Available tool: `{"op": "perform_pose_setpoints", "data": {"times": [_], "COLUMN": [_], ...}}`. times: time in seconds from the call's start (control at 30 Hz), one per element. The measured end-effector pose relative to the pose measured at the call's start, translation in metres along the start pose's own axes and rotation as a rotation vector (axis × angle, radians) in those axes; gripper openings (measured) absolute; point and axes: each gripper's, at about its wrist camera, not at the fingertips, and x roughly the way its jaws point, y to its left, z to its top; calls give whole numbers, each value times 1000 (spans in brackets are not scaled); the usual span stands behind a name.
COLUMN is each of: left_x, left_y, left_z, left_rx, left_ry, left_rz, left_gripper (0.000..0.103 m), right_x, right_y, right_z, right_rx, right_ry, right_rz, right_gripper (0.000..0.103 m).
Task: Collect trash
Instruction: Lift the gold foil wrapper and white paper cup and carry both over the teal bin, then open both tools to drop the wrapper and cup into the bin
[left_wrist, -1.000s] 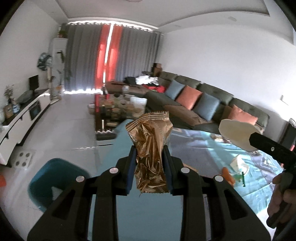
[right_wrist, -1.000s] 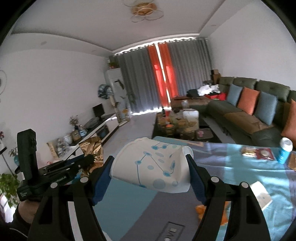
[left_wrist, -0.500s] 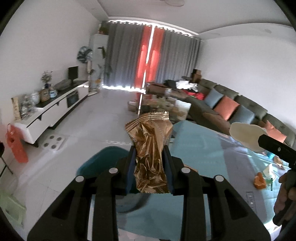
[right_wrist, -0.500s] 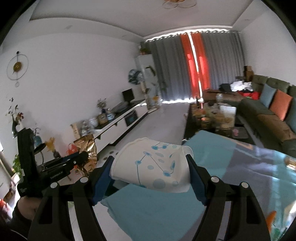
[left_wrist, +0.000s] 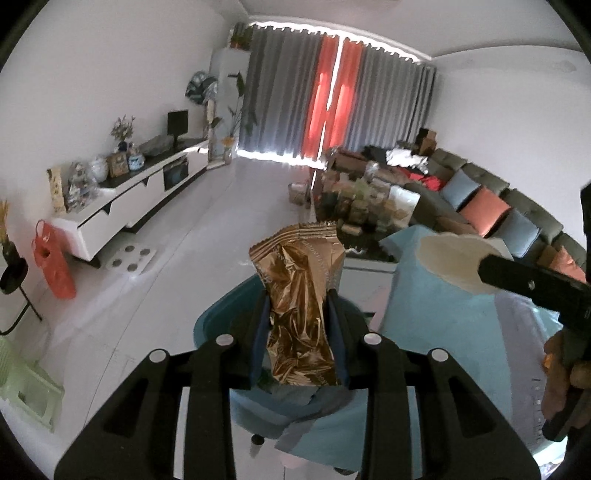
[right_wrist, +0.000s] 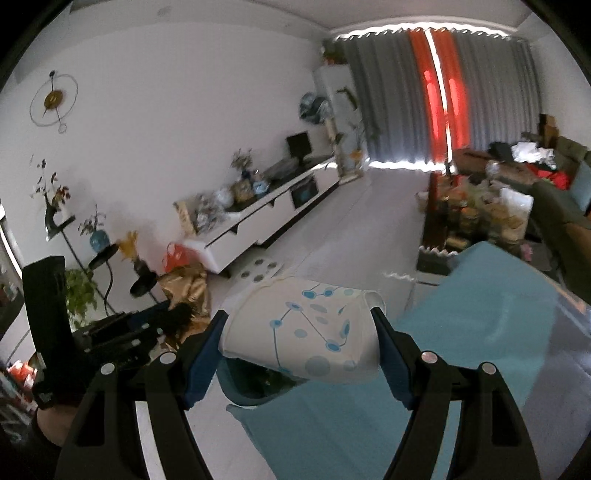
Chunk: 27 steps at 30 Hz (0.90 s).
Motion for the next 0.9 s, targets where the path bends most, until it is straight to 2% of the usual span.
{"op": "perform_pose_setpoints", "data": {"times": [0.27,0.53,0.8,0.9], "left_x": [68,123,162,166], "left_y": [18,26,27,29], "left_z": [-22,-33,-39,-40], "left_rx": [-22,-12,-7,-6], "left_ry": [122,179,220,231], "left_rz": [41,82,119,128], "left_gripper": [30,31,35,39], "right_x": [69,131,164,171], "right_y": [15,15,15,13], "right_z": [9,11,3,3], "right_rx": [-4,15,35,34], "right_ry": [119,235,310,322], "right_rz": [26,13,1,-3], "right_gripper": [74,74,74,74]}}
